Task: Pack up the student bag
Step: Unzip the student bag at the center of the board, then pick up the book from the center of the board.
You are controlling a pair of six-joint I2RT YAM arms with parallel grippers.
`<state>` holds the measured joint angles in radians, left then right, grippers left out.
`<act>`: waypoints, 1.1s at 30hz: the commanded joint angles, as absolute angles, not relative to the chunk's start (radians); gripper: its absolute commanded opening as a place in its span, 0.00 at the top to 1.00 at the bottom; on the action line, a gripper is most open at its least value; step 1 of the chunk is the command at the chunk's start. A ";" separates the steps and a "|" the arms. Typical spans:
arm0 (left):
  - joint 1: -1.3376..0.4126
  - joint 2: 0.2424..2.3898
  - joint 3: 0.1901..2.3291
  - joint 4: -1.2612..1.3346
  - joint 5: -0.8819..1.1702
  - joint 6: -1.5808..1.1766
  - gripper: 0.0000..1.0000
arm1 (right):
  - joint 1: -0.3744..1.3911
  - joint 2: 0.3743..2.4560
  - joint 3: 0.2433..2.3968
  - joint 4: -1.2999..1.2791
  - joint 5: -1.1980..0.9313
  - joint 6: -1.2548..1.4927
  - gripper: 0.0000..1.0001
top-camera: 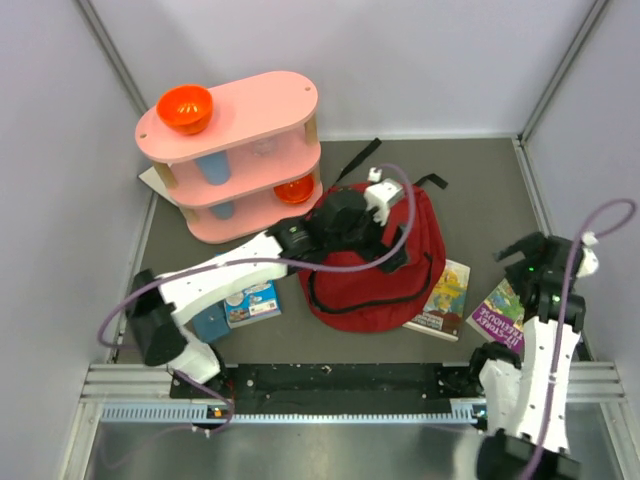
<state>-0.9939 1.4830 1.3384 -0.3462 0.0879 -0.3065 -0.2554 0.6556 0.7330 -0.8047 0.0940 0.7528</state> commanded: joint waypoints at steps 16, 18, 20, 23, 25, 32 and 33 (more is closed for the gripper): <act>-1.002 2.268 2.059 -0.140 0.583 -0.351 0.02 | -0.652 0.753 0.697 -0.884 0.123 0.736 0.01; -1.002 2.304 2.074 -0.074 0.600 -0.393 0.03 | -0.652 0.790 0.667 -0.859 0.170 0.736 0.01; -1.002 2.359 2.086 -0.025 0.632 -0.443 0.02 | -0.658 0.804 0.635 -0.815 0.222 0.732 0.01; -1.002 2.434 2.117 0.081 0.670 -0.518 0.02 | -0.701 0.821 0.600 -0.779 0.171 0.768 0.01; -1.006 2.486 2.166 0.103 0.676 -0.534 0.02 | -0.709 0.834 0.586 -0.753 0.184 0.773 0.01; -1.017 2.549 2.206 0.140 0.684 -0.564 0.01 | -0.712 0.874 0.494 -0.661 0.288 0.816 0.01; -1.017 2.553 2.207 0.144 0.684 -0.568 0.01 | -0.712 0.871 0.485 -0.651 0.304 0.815 0.01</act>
<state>-1.0073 2.5515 2.1567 0.0368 0.6487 -0.5343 -0.7029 0.8738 0.5175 -0.7403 0.2222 0.7895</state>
